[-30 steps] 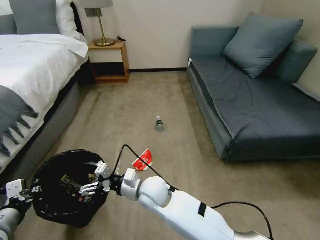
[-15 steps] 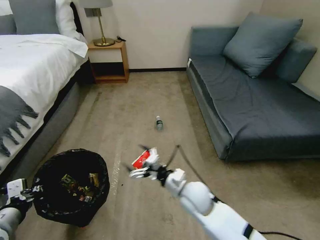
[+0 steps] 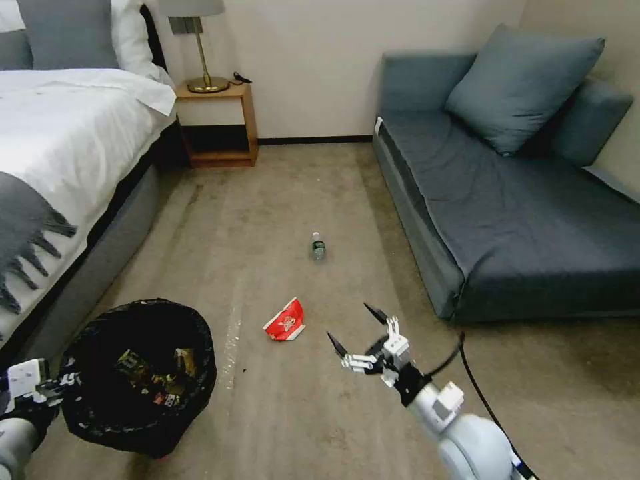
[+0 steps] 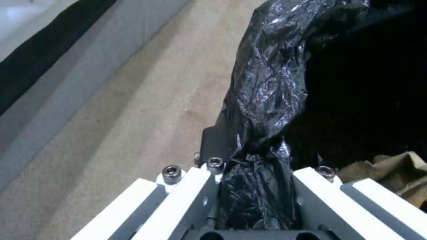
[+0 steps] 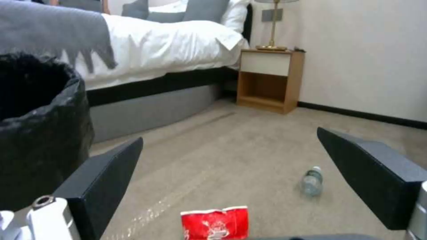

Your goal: Pick up the trash bin, then pick up the garbage on the floor and place it into the trash bin.

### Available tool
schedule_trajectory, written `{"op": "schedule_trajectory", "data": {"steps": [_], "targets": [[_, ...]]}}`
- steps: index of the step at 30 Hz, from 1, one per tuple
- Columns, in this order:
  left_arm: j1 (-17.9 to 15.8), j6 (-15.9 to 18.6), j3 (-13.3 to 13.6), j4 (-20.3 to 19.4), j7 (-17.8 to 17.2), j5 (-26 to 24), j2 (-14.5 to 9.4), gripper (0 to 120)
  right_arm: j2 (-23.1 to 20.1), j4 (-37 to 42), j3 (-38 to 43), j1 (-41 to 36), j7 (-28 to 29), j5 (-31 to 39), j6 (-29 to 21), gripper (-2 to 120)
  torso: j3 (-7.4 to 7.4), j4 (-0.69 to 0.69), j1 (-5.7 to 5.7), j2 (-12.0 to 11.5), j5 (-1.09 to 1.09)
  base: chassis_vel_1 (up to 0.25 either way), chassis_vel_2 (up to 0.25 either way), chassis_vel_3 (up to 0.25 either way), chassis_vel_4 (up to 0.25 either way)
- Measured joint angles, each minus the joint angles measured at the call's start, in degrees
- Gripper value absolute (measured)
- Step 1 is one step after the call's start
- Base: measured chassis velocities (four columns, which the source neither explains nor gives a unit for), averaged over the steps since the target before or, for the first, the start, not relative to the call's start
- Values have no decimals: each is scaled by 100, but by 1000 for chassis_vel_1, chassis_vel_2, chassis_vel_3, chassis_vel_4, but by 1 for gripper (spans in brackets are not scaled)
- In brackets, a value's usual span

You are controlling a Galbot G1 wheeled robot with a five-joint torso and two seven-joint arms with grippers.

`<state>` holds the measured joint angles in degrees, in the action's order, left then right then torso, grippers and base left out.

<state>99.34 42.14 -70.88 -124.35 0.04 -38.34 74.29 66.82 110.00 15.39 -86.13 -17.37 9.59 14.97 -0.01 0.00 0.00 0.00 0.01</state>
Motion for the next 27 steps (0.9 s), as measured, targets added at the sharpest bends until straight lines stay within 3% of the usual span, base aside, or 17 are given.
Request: {"op": "schedule_trajectory", "data": {"steps": [15, 27], "targets": [[6, 0, -66, 19, -8, -67, 4, 3, 109, -240, -274, 150, -165, -170, 70, 100, 0, 1, 0, 0, -1, 0, 0, 0, 0], [-38, 0, -75, 69, -8, -81, -11, 3, 106, -313, -371, 221, -190, -281, 88, 100, 1, 1, 0, 0, -1, -80, 74, 74, -74]]}}
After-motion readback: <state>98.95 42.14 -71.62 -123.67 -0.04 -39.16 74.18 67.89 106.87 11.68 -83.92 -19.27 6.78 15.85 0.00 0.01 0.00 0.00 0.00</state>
